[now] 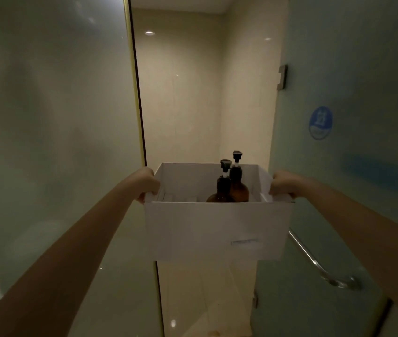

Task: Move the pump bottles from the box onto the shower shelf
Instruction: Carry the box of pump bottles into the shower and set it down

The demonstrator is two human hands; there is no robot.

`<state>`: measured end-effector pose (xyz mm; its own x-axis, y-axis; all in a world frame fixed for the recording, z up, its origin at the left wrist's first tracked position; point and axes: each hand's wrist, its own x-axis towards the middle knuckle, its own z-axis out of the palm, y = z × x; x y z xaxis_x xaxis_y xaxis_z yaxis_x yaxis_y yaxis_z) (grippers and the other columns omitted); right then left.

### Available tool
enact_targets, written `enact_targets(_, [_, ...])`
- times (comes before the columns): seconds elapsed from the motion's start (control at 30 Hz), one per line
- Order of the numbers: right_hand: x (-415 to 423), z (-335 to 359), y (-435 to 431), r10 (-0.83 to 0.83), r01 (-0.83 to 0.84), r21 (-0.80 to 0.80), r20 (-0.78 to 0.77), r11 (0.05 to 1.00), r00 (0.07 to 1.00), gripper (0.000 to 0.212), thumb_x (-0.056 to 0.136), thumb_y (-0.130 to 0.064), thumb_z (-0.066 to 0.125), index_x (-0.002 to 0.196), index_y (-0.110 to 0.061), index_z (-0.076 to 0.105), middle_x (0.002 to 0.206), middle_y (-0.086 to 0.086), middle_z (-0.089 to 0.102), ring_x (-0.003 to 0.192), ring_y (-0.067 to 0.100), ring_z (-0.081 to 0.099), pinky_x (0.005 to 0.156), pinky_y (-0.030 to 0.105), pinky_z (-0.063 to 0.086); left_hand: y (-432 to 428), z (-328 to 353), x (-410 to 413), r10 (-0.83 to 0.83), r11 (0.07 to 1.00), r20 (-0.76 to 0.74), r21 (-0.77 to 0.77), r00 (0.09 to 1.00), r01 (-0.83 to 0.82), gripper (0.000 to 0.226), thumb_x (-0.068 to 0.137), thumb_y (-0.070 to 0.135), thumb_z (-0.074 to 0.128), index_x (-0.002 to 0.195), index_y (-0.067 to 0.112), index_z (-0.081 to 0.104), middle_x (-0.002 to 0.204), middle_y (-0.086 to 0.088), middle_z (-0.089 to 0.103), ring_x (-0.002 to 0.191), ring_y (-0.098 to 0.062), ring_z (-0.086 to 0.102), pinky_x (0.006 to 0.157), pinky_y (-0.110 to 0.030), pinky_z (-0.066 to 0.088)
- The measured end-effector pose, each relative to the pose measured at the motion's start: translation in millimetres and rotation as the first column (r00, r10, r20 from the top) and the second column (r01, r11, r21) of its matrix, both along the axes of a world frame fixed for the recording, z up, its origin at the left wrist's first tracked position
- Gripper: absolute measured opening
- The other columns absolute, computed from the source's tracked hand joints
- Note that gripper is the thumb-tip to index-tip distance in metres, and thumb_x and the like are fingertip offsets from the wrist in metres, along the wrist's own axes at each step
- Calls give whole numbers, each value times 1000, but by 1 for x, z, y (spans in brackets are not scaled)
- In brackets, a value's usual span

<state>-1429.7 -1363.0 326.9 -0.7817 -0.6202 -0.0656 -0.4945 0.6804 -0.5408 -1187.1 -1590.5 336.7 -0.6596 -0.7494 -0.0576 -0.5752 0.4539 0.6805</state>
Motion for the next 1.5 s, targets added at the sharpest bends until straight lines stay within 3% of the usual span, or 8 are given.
enact_targets(0.1, [-35, -5, -32, 1, -1, 2, 17, 1000, 1000, 15, 82, 4, 55, 96, 10, 57, 81, 21, 55, 69, 31, 57, 52, 29, 43, -36, -3, -35, 10, 1000, 16, -18, 1000, -9, 25, 77, -12, 49, 100, -10, 57, 68, -16, 50, 56, -26, 52, 27, -23, 43])
enact_targets(0.3, [-105, -4, -93, -32, 32, 12, 9, 999, 999, 15, 84, 3, 56, 71, 0, 49, 68, 13, 49, 54, 23, 52, 40, 24, 42, -104, -7, -114, 13, 998, 25, -55, 1000, -11, 19, 75, -10, 50, 93, -7, 55, 73, -18, 53, 59, -27, 54, 33, -24, 43])
enact_targets(0.4, [-140, 1, -122, -33, 33, 17, -2, 999, 999, 5, 85, 3, 54, 89, 3, 52, 72, 15, 52, 62, 28, 57, 41, 26, 43, -134, -11, -151, 8, 999, 12, -32, 1000, -8, 17, 76, -11, 48, 92, -6, 52, 71, -16, 50, 58, -25, 52, 29, -21, 41])
enact_targets(0.53, [-183, -2, -157, -19, 18, 33, 23, 999, 1000, 25, 86, 2, 53, 110, 10, 52, 95, 22, 55, 82, 35, 59, 54, 35, 50, -169, -16, -198, 1, 1000, 21, -22, 1000, -1, 18, 76, -12, 48, 92, -7, 53, 73, -16, 51, 61, -27, 54, 36, -27, 44])
enact_targets(0.8, [-265, -16, -229, -37, 32, 69, 68, 997, 997, 13, 86, 3, 52, 99, 3, 51, 73, 14, 51, 65, 28, 57, 43, 30, 46, -243, -31, -281, 10, 1000, 40, -10, 999, -10, 14, 75, -13, 48, 86, -7, 54, 66, -16, 51, 55, -27, 53, 27, -22, 41])
enact_targets(1.0, [-327, -26, -289, -29, 24, 56, 96, 998, 995, 30, 86, 2, 52, 115, 8, 50, 95, 20, 53, 84, 35, 58, 53, 34, 50, -301, -37, -340, 24, 1000, 28, 8, 999, -24, 15, 75, -14, 47, 85, -6, 54, 65, -17, 51, 55, -29, 54, 29, -25, 44])
enact_targets(1.4, [-440, -35, -421, -36, 32, 71, 59, 997, 998, 33, 87, 0, 50, 118, 9, 49, 98, 21, 54, 84, 35, 57, 57, 37, 50, -423, -32, -453, 58, 998, 20, -38, 998, -57, 16, 74, -13, 45, 86, -4, 53, 68, -17, 52, 59, -31, 56, 36, -29, 48])
enact_targets(1.5, [-462, -39, -454, -30, 25, 90, 48, 996, 998, 34, 87, -2, 51, 119, 8, 48, 96, 20, 54, 81, 33, 57, 48, 32, 46, -453, -36, -475, 70, 997, 31, -36, 997, -69, 20, 74, -13, 44, 89, -4, 54, 76, -20, 55, 71, -36, 59, 47, -36, 50])
